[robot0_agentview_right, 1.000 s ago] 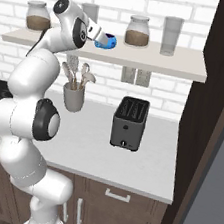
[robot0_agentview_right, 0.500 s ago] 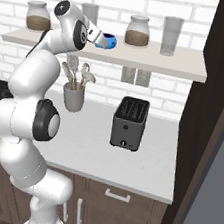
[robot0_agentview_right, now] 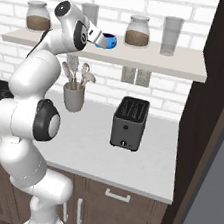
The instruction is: Gather all objects into one cabinet and sort the glasses and bowls to opposite sides.
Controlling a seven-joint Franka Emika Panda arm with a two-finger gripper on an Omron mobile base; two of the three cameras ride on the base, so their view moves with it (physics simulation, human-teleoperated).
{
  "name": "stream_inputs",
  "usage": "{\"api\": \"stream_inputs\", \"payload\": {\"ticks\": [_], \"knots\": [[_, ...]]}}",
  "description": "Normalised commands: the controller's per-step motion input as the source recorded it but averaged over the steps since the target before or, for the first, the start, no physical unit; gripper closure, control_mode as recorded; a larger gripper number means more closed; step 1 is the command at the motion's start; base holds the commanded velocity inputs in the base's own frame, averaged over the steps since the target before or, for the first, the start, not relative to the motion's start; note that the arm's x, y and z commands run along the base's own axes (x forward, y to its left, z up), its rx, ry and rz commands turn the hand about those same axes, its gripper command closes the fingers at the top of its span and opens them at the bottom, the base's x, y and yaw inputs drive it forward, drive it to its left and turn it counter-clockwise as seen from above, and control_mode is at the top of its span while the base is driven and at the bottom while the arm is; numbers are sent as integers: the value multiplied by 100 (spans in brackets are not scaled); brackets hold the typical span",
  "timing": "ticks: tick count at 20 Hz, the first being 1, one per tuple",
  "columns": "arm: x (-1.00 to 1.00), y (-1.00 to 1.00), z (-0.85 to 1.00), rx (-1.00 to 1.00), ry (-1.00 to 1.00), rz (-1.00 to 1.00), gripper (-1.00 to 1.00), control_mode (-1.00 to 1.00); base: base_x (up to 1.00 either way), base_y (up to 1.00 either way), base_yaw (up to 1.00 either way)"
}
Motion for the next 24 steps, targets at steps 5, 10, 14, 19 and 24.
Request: {"api": "stream_inputs", "payload": {"ticks": [5, 10, 14, 19, 24], "knots": [[0, 0, 0, 0, 0, 0, -100, -100, 0, 0, 0], [0, 0, 0, 0, 0, 0, -100, -100, 0, 0, 0], [0, 12, -3, 4, 0, 0, 100, -100, 0, 0, 0], [0, 0, 0, 0, 0, 0, 100, -100, 0, 0, 0], [0, 0, 0, 0, 0, 0, 100, -100, 0, 0, 0]]}}
